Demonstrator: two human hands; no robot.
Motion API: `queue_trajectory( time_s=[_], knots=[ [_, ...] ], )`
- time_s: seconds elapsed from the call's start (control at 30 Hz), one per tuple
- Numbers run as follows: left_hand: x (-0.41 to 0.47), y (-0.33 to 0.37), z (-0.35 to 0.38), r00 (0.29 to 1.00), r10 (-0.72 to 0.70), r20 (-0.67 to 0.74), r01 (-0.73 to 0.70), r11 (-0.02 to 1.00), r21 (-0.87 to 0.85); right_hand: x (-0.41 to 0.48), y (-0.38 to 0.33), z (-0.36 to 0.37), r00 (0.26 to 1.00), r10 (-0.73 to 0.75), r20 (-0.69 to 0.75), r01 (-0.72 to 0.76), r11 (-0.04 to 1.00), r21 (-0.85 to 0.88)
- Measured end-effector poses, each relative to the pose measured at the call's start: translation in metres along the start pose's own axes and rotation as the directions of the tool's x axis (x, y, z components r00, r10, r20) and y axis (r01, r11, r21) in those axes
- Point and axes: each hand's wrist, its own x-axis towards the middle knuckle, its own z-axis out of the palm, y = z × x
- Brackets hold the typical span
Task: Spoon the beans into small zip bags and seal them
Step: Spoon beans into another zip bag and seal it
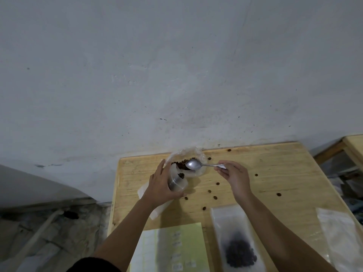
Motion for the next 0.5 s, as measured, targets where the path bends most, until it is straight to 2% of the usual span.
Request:
queue_trajectory(
  time_s=[0.1, 0.23, 0.37, 0.5],
  knots=[
    [-0.002, 0.002, -0.003, 1.0, -0.012, 0.013, 0.012, 1.0, -0.017, -0.002, 0.008, 0.011, 0.98, 0.19, 0.066, -0.195, 0.979, 0.068],
    [-0.003, 0.004, -0.007, 0.999, -0.038, 0.003, 0.038, 0.999, -0.026, -0.003, 0.016, 0.024, 0.952, 0.291, 0.098, -0.292, 0.956, -0.008],
    [-0.006, 0.005, -0.012, 0.999, -0.053, -0.014, 0.053, 0.998, -0.021, -0.003, 0.016, 0.019, 0.967, 0.244, 0.073, -0.214, 0.933, -0.29],
    [-0.012, 0.005, -0.018, 0.997, -0.06, -0.05, 0.058, 0.997, -0.043, -0.004, 0.009, 0.008, 0.991, 0.1, 0.085, -0.024, 0.773, -0.634]
  ],
)
